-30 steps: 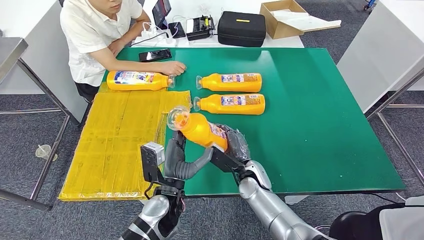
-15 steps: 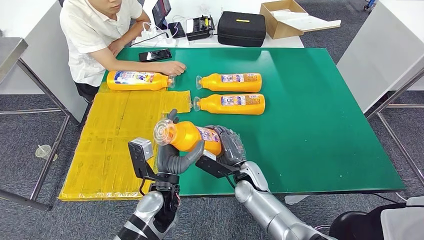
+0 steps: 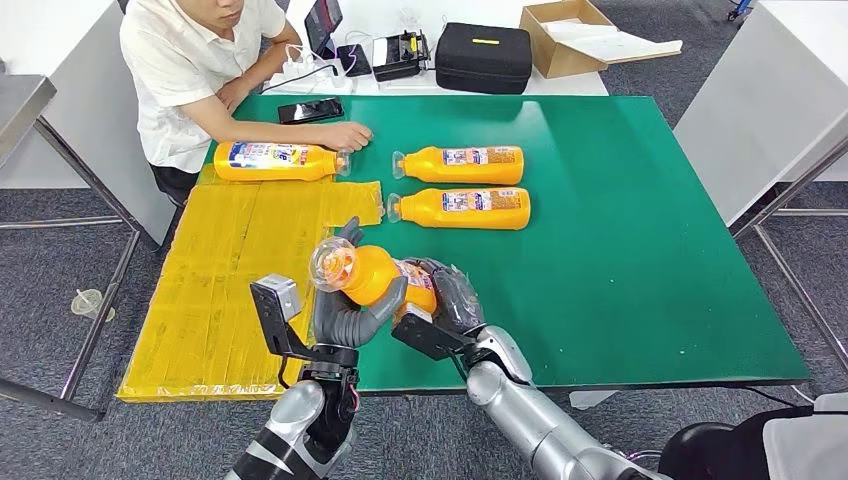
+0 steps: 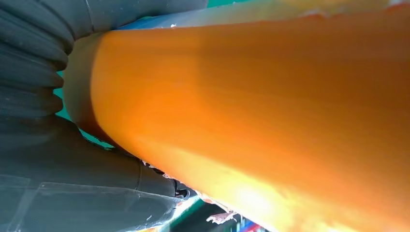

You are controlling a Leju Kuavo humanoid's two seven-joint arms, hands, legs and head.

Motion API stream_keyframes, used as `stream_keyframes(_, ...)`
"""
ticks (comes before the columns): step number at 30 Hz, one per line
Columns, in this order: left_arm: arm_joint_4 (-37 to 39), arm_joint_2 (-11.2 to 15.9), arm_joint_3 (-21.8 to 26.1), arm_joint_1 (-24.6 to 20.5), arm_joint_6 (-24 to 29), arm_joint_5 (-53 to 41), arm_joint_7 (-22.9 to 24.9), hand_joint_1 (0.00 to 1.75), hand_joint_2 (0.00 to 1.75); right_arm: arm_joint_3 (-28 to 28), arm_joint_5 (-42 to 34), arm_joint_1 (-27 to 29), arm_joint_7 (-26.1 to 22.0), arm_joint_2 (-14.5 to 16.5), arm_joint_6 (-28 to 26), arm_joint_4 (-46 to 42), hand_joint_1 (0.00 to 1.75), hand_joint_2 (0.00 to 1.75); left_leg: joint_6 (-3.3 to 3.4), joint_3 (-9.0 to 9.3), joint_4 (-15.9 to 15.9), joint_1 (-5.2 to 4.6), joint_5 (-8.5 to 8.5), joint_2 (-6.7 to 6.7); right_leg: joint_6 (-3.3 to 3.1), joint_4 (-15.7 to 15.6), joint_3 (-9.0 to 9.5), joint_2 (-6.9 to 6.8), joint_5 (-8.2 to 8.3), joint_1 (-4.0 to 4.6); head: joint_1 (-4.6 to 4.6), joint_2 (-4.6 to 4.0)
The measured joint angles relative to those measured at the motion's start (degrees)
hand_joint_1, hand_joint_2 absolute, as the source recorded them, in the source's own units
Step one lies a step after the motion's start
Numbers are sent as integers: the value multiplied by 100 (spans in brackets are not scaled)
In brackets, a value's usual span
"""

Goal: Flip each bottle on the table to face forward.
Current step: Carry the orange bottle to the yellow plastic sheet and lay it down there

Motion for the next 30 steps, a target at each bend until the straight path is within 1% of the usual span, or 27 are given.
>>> stream_keyframes(4,-2,-9,-4,-10,-56,12,-47,175,175,-15,-432,15,-204,6,397,2,166,175,0,0,0,0,0,0,0,0,0,0,0,0,1,0)
stream_keyframes(6,-2,-9,-4,-10,-67,20,-53,175,175,-19,-496,18,-229,6,456,2,162,175,0,0,0,0,0,0,0,0,0,0,0,0,0,0)
stream_keyframes(10,-3,-9,0,-14,-72,54,-80,175,175,-23,-567,24,-251,14,522,2,140,175,0,0,0,0,0,0,0,0,0,0,0,0,1,0)
stream_keyframes(12,-22,-9,3,-11,-78,96,-114,175,175,-27,-637,24,-257,26,582,1,136,175,0,0,0,0,0,0,0,0,0,0,0,0,1,0)
stream_keyframes(15,-82,-9,6,-1,-92,116,-144,175,175,-52,-752,22,-277,45,664,-14,135,175,0,0,0,0,0,0,0,0,0,0,0,0,0,0)
stream_keyframes(17,-104,-9,8,1,-99,116,-146,175,175,-70,-777,21,-286,52,686,-27,127,175,0,0,0,0,0,0,0,0,0,0,0,0,0,0)
stream_keyframes(18,-110,-9,8,1,-104,116,-148,175,175,-78,-795,21,-292,54,704,-31,105,175,0,0,0,0,0,0,0,0,0,0,0,0,0,0)
stream_keyframes(20,-115,-9,8,1,-114,110,-153,175,175,-100,-858,21,-318,56,752,-33,40,175,0,0,0,0,0,0,0,0,0,0,0,0,-1,0)
stream_keyframes(21,-115,-9,7,0,-117,101,-162,175,175,-114,-906,21,-343,59,790,-33,11,175,0,0,0,0,0,0,0,0,0,0,0,0,-1,0)
stream_keyframes(22,-115,-9,4,-1,-118,86,-176,175,175,-128,-956,22,-372,65,828,-33,0,175,0,0,0,0,0,0,0,0,0,0,0,0,-1,0)
stream_keyframes(26,-115,-9,-12,-3,-118,8,-246,175,175,-180,-1075,23,-438,84,950,-33,0,175,0,0,0,0,0,0,0,0,-1,0,0,0,0,0)
stream_keyframes(30,-115,-9,-28,-3,-117,-4,-259,175,175,-215,-1069,23,-443,86,950,-33,0,175,0,0,0,0,0,1,0,0,-1,0,0,0,0,0)
